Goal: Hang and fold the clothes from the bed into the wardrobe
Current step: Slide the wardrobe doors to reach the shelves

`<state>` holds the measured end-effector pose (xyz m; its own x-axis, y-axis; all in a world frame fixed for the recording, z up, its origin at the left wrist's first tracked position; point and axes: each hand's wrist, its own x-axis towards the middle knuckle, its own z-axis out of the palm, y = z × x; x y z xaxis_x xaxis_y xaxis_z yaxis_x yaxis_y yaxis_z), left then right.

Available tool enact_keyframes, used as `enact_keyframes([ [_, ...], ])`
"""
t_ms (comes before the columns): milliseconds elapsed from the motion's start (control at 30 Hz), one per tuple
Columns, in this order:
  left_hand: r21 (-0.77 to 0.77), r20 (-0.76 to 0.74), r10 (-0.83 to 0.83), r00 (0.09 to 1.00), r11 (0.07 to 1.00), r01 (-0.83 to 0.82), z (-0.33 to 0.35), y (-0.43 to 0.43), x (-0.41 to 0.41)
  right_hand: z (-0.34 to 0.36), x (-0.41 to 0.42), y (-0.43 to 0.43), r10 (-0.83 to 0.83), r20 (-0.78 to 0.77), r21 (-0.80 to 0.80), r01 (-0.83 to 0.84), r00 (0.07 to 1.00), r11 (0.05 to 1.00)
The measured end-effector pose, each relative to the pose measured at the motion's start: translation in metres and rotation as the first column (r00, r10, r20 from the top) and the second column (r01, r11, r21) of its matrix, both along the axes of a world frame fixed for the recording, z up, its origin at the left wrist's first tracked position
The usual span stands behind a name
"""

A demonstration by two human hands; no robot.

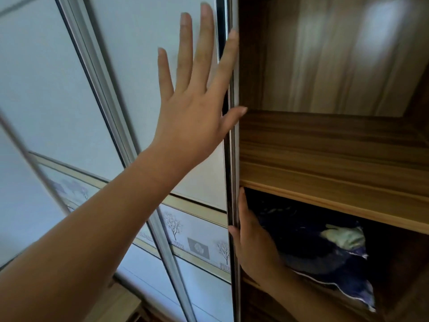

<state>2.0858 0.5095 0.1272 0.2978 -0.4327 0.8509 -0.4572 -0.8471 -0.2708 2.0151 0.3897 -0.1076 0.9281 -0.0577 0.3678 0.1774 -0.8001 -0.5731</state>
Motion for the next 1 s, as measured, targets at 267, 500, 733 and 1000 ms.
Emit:
enact_keyframes([
  [267,0.078,0.051,0.165,0.985,0.983,-0.169,0.001,0.039,0.02,-0.001,0.034,0.036,0.037,0.048,-0.047,-0.035,0.998,0.998],
  [500,0.098,0.028,0.272,0.962,0.957,-0.273,0.005,0.07,0.037,-0.005,0.062,0.064,0.137,0.061,-0.015,-0.137,0.989,0.991],
  [733,0.073,0.025,0.343,0.939,0.936,-0.344,0.002,0.094,0.056,-0.002,0.076,0.085,0.232,0.024,0.073,-0.233,0.972,0.97],
  [1000,0.082,0.02,0.398,0.917,0.914,-0.398,0.001,0.113,0.071,0.005,0.092,0.1,0.392,-0.078,0.267,-0.36,0.917,0.894],
])
